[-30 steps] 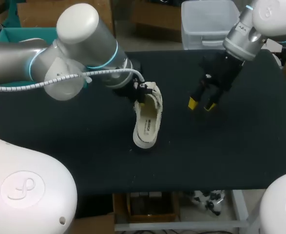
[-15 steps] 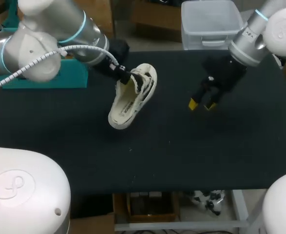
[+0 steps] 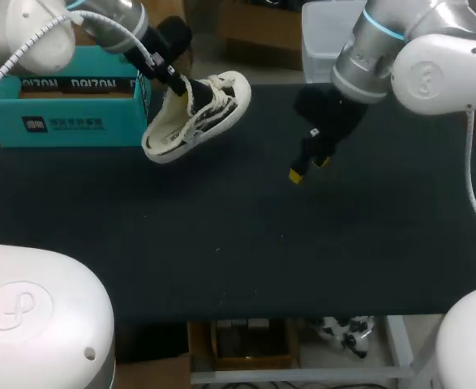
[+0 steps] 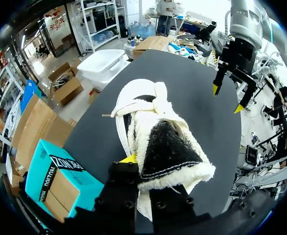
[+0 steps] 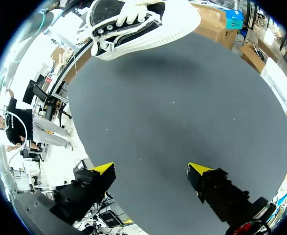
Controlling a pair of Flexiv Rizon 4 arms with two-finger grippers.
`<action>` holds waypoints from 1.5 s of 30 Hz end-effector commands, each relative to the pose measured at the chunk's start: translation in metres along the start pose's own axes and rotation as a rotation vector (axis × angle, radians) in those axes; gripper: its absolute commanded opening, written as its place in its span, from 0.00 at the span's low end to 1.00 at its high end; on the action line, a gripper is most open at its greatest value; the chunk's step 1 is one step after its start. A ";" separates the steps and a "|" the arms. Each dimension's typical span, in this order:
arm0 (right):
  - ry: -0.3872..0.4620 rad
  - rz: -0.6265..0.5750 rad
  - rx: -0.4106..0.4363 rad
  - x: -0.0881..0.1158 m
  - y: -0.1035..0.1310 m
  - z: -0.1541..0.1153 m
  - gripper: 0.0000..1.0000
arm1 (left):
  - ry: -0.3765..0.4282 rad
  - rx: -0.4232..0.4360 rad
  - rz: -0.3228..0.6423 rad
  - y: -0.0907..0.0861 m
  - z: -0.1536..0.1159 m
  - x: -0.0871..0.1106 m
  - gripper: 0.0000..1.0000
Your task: Open the shoe tongue, take the insole out of the shoe, put the insole back into the shoe, and pack the shoe into the shoebox
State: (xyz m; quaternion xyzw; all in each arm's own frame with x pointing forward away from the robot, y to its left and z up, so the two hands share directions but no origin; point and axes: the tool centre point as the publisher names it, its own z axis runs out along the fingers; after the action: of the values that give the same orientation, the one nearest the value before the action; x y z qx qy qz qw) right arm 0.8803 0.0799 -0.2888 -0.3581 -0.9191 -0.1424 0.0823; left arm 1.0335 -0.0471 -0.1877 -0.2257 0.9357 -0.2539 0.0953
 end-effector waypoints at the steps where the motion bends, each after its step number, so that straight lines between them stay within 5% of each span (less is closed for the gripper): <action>1: -0.011 0.002 -0.002 0.002 -0.002 0.000 1.00 | 0.100 0.002 0.017 -0.003 -0.022 -0.019 0.00; 6: -0.032 -0.058 -0.004 0.000 -0.009 -0.006 1.00 | 0.106 0.037 0.068 0.002 -0.044 -0.026 0.00; 18: -0.110 -0.455 0.238 -0.025 -0.021 -0.045 1.00 | 0.082 0.038 0.076 0.013 -0.087 -0.051 0.00; 21: -0.110 -0.455 0.238 -0.025 -0.021 -0.045 1.00 | 0.097 0.043 0.074 0.016 -0.093 -0.069 0.00; 40: -0.110 -0.455 0.238 -0.025 -0.021 -0.045 1.00 | 0.108 0.033 0.207 0.068 -0.117 -0.248 0.00; 45: -0.110 -0.455 0.238 -0.025 -0.021 -0.045 1.00 | 0.111 0.019 0.238 0.093 -0.123 -0.292 0.00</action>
State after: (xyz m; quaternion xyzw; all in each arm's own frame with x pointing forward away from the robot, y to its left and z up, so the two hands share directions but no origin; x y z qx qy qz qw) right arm 0.8868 0.0350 -0.2576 -0.1367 -0.9894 -0.0290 0.0402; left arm 1.1862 0.1919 -0.1136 -0.1235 0.9499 -0.2423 0.1541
